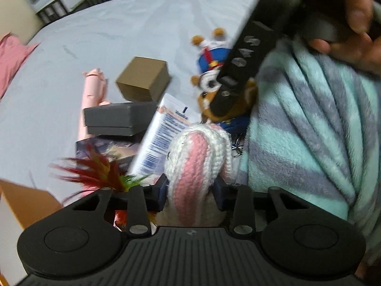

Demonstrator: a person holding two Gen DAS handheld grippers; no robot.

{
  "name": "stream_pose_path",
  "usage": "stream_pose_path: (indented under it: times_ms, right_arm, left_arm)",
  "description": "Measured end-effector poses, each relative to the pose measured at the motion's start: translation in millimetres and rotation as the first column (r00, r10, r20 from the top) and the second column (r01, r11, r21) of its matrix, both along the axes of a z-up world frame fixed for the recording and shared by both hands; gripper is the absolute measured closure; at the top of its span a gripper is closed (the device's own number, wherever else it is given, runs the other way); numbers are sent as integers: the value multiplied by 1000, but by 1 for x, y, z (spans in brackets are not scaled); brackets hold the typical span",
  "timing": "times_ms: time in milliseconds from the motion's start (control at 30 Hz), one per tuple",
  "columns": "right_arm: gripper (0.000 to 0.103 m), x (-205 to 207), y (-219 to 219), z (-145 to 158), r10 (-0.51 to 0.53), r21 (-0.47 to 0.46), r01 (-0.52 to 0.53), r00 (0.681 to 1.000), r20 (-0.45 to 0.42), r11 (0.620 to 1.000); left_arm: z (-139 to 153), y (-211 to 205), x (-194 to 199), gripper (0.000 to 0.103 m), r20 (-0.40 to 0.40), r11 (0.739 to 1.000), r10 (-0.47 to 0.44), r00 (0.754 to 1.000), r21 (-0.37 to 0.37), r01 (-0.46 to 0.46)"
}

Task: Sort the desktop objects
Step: 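Grasp the crocheted bunny with the left tool while the right tool grasps the plush dog, then carry the bunny and plush dog into the white box with both tools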

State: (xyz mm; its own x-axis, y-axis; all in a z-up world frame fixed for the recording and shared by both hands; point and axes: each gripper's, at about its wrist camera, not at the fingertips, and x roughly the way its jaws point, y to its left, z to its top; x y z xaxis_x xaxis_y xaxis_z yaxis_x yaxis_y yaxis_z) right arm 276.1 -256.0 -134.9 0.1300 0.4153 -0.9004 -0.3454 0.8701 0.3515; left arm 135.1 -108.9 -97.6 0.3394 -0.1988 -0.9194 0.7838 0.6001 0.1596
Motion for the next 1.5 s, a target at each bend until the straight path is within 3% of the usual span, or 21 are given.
stream_pose_path:
  times_ms: [233, 433, 567, 767, 867, 933, 1000, 1100, 1233, 1333, 1500]
  right_arm:
    - [50, -31, -2, 42, 33, -6, -33, 983, 180, 999]
    - [50, -64, 10, 90, 146, 2, -154, 937, 318, 988]
    - [50, -88, 25, 118, 237, 31, -270, 889, 391, 962]
    - [50, -121, 68, 148, 376, 36, -452, 782, 496, 892]
    - [50, -132, 98, 158, 449, 26, -549, 708, 545, 835]
    - [50, -141, 121, 164, 510, 6, -626, 640, 575, 779]
    - [50, -144, 147, 163, 566, -5, -684, 600, 566, 730]
    - [50, -146, 192, 147, 658, -3, -754, 572, 489, 657]
    - [50, -148, 244, 117, 769, -46, -824, 504, 393, 564]
    - [50, -150, 274, 94, 840, -72, -869, 449, 304, 490]
    - [49, -142, 299, 60, 917, -99, -917, 370, 151, 386]
  left_arm:
    - [23, 3, 3, 62, 42, 987, 141, 989, -83, -137]
    - [75, 23, -24, 62, 44, 945, 271, 961, -203, -257]
    - [104, 57, -32, 62, 9, 886, 377, 926, -293, -358]
    - [146, 121, -48, 62, -20, 784, 518, 855, -389, -484]
    - [161, 156, -54, 62, -22, 727, 600, 800, -404, -556]
    - [163, 178, -55, 62, -17, 690, 656, 755, -392, -608]
    - [160, 199, -57, 62, -25, 652, 707, 707, -366, -664]
    - [150, 222, -61, 62, -56, 607, 759, 648, -297, -737]
    - [121, 239, -52, 62, -113, 568, 797, 594, -194, -800]
    - [106, 252, -49, 62, -157, 547, 810, 566, -146, -824]
    - [83, 258, -46, 61, -207, 541, 808, 551, -107, -834]
